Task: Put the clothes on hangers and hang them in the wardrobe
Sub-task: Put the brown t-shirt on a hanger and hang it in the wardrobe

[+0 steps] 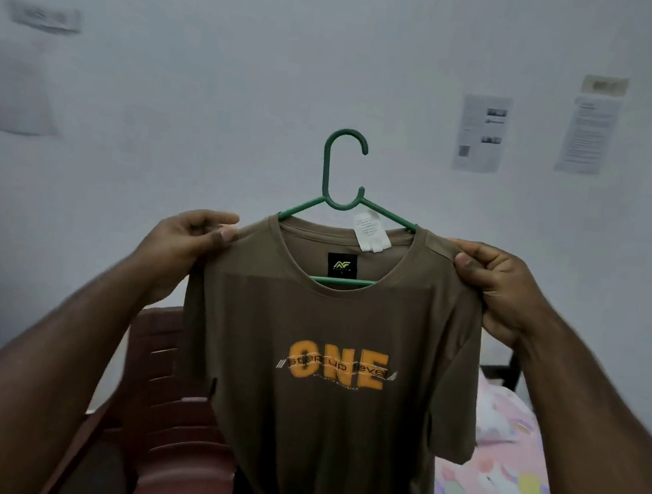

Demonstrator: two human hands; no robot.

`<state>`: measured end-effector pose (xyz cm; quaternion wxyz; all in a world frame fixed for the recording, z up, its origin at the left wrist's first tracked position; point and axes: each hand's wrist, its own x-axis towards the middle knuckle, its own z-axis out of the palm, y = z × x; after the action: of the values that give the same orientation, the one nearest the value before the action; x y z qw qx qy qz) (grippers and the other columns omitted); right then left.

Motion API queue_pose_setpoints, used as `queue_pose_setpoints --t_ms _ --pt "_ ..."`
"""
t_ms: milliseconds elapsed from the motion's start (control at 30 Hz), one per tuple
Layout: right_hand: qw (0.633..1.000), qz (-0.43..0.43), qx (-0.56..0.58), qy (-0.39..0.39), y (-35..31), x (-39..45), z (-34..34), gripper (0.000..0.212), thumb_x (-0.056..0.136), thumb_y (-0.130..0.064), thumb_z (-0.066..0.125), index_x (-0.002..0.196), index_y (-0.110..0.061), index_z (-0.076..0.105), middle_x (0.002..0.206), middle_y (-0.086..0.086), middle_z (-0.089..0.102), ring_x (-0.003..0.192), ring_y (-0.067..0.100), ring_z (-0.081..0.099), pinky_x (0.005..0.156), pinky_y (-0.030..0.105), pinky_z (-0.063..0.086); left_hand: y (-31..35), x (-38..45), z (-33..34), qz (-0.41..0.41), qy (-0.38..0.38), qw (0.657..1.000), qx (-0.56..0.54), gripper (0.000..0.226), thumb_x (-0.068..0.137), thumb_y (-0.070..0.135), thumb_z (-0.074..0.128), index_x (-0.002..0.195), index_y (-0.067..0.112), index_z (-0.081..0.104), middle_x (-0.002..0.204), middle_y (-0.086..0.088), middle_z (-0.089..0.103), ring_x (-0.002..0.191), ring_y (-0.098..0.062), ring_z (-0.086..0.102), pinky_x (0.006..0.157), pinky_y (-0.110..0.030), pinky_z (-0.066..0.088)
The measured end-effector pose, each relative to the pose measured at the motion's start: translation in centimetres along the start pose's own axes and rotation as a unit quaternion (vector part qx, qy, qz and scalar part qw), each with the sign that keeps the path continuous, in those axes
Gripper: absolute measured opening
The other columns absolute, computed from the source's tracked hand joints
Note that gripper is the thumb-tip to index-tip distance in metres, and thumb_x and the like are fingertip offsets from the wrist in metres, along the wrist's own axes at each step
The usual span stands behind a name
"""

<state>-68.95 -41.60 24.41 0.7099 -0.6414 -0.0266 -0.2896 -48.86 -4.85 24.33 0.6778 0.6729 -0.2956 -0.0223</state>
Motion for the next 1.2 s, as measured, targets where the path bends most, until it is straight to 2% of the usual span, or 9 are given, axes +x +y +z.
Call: queue_pose_setpoints --t_ms 67,167,267,367,533,633,833,1067,1200 --pt "1.0 0.005 0.005 -0.013 0.6 0.7 1.8 0.024 0.093 -0.006 0.058 0.115 -0.002 0.067 0.102 0.008 0.076 0.092 0.017 0.072 0.078 0.027 0.059 -0.7 -2.1 -2.3 -0.042 0.004 0.999 -0.01 0.037 0.086 0.032 0.068 0.121 0.021 0.069 0.118 -0.006 0.071 0.107 -0.019 0.067 0.088 -0.038 0.053" --pt "0.999 0.021 0.015 -0.042 1.5 1.6 5.0 0.023 0.098 -0.004 0.053 0.116 -0.003 0.067 0.102 0.009 0.076 0.091 0.019 0.072 0.074 0.029 0.06 -2.1 -4.9 -5.1 -0.067 0.019 0.996 -0.058 0.034 0.094 0.027 0.06 0.124 0.011 0.066 0.116 -0.008 0.072 0.105 -0.02 0.067 0.082 -0.032 0.058" --pt "0.997 0.036 0.031 -0.068 2.6 2.2 8.7 0.023 0.099 -0.004 0.053 0.117 -0.002 0.067 0.104 0.013 0.075 0.093 0.022 0.071 0.075 0.032 0.06 -2.8 -7.0 -7.4 -0.04 0.11 0.984 -0.136 0.022 0.099 0.015 0.055 0.116 0.006 0.066 0.106 -0.009 0.073 0.096 -0.02 0.068 0.078 -0.027 0.06" --pt "0.992 0.051 0.049 -0.106 3.2 2.4 12.7 0.024 0.099 -0.006 0.053 0.119 -0.002 0.067 0.108 0.015 0.073 0.095 0.024 0.071 0.079 0.036 0.061 -2.4 -8.8 -10.5 -0.018 0.183 0.969 -0.168 0.016 0.099 0.015 0.055 0.107 0.007 0.067 0.099 -0.008 0.074 0.087 -0.018 0.07 0.076 -0.028 0.061" --pt "0.98 0.067 0.062 -0.178 3.2 1.7 19.8 0.033 0.095 -0.018 0.055 0.124 -0.007 0.064 0.112 0.011 0.072 0.098 0.018 0.07 0.079 0.03 0.061 -0.6 -13.2 -17.0 0.02 0.277 0.948 -0.156 0.013 0.101 0.01 0.053 0.099 0.009 0.066 0.084 -0.002 0.075 0.075 -0.011 0.07 0.071 -0.023 0.06" --pt "0.97 0.08 0.062 -0.222 3.8 0.7 24.2 0.034 0.097 -0.014 0.053 0.128 -0.005 0.062 0.118 0.012 0.071 0.104 0.021 0.069 0.085 0.031 0.059 0.9 -16.8 -20.9 0.037 0.32 0.936 -0.142 0.014 0.101 0.008 0.052 0.101 0.009 0.066 0.083 -0.001 0.075 0.074 -0.01 0.069 0.073 -0.023 0.059" --pt "0.96 0.075 0.083 -0.256 4.1 -2.9 34.4 0.033 0.094 -0.006 0.055 0.126 0.001 0.062 0.11 0.014 0.073 0.096 0.02 0.071 0.076 0.026 0.059 4.7 -25.2 -28.7 0.039 0.363 0.924 -0.114 0.017 0.103 0.009 0.051 0.107 0.008 0.067 0.09 -0.002 0.077 0.081 -0.012 0.072 0.078 -0.025 0.061" --pt "0.933 0.075 0.134 -0.325 2.8 -7.6 46.1 0.028 0.095 -0.002 0.055 0.122 -0.002 0.064 0.105 0.013 0.073 0.09 0.019 0.072 0.073 0.028 0.06 9.0 -34.0 -37.0 0.06 0.434 0.896 -0.074 0.014 0.1 0.011 0.056 0.105 0.01 0.069 0.096 -0.006 0.075 0.085 -0.016 0.071 0.072 -0.028 0.061" --pt "0.917 0.081 0.184 -0.345 2.7 -8.7 51.9 0.031 0.092 0.0 0.055 0.122 0.001 0.063 0.105 0.015 0.074 0.09 0.021 0.073 0.074 0.029 0.06 11.8 -38.1 -40.0 0.067 0.441 0.893 -0.063 0.016 0.101 0.009 0.052 0.104 0.009 0.068 0.089 -0.004 0.077 0.079 -0.014 0.073 0.07 -0.026 0.061"
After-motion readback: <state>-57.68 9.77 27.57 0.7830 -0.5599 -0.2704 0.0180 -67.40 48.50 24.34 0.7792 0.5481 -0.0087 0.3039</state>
